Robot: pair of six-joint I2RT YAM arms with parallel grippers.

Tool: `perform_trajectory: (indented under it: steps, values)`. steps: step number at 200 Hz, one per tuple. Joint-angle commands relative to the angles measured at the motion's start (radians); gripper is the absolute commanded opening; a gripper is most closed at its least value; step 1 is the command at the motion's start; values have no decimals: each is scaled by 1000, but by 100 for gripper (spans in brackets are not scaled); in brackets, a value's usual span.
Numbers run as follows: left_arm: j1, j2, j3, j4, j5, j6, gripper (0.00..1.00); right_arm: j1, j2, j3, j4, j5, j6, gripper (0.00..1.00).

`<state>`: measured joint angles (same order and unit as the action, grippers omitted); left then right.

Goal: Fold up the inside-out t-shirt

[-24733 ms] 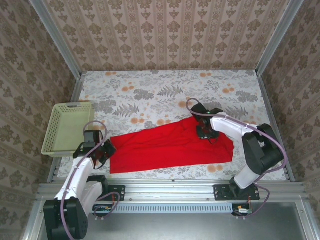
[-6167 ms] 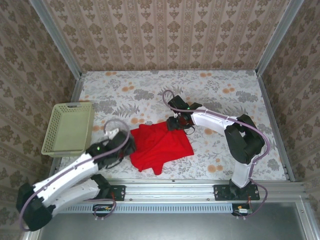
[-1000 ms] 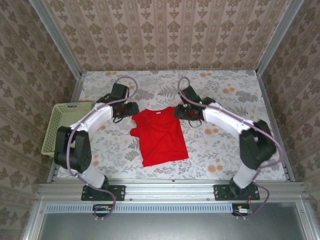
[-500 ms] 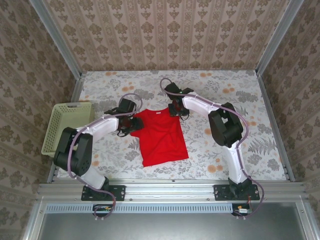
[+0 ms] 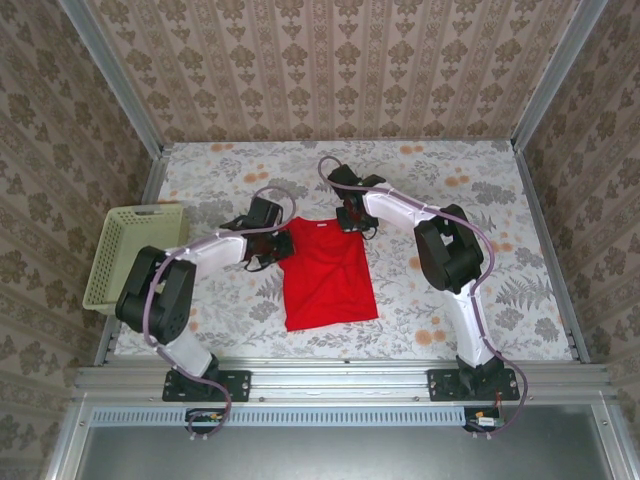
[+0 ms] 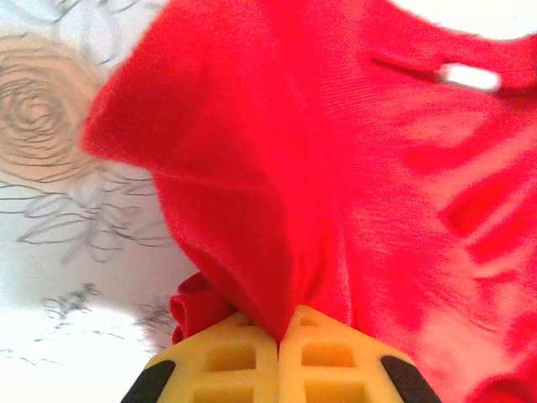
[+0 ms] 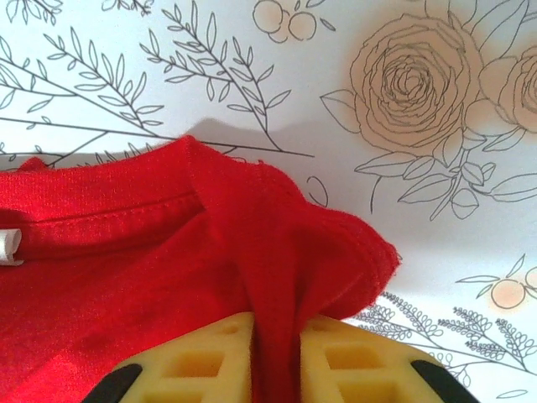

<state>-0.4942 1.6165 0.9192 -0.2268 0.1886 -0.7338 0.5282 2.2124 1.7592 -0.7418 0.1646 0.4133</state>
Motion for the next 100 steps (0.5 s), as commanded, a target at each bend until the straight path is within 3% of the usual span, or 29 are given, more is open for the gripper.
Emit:
perform_trajectory:
  steps: [1, 45, 65, 100]
  values:
    - [-25, -153, -35, 105, 44, 19, 0, -2, -57, 15, -25, 33, -18, 17]
    - [-16, -249, -174, 297, 145, 5, 1, -28, -125, -54, 30, 0, 2, 11]
    - [11, -190, -211, 330, 161, -14, 3, -46, -143, -75, 53, -22, 13, 10]
    - [109, -17, -333, 579, 227, -75, 9, -67, -161, -99, 86, -90, 30, 10]
